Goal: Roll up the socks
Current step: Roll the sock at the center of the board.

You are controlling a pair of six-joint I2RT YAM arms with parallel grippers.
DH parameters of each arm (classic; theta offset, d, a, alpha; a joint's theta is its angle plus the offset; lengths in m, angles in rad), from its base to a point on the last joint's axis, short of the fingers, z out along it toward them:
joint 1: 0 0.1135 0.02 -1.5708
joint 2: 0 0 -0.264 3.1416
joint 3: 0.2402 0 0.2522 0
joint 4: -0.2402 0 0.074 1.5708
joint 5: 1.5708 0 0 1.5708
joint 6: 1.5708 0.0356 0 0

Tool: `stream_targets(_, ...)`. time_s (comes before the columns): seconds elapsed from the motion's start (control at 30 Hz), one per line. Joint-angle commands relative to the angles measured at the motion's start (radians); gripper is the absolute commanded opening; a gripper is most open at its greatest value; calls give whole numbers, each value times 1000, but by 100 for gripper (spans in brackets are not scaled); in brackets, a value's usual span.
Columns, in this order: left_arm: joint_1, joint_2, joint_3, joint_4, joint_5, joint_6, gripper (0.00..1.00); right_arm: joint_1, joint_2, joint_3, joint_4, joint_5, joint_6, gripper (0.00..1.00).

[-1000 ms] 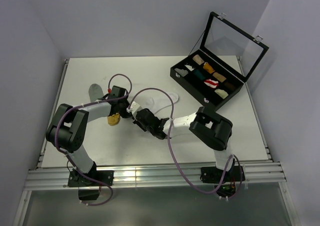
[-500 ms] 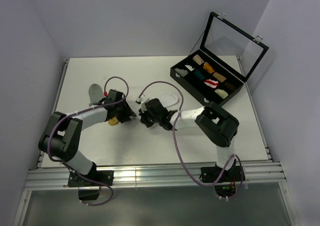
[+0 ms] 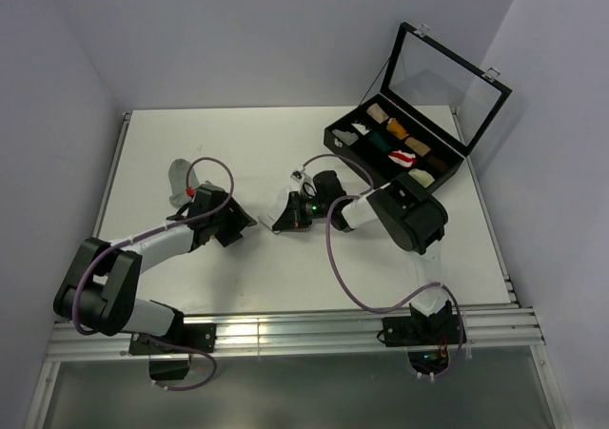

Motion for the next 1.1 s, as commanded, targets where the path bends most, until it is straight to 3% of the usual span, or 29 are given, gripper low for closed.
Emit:
stream_targets(0.0,-8,-7,-11,119,33,-37,64,-23,45,-17,111,-130,168,0)
stream_targets(0.47,-28,156,4,225,58,-112,58,-34,101,-2,80,-126,196,0)
stream_targets(0.7,-29,178,16,173,44,-99,43,-42,98,-9,80,-120,197,0)
stream_targets(0.9,-29,151,3,168,33,-89,45,-43,98,-6,71,-118,199,0)
stream_targets(1.07,-34,177,10,157,35,-86,34,-43,75,-8,37,-92,171,0)
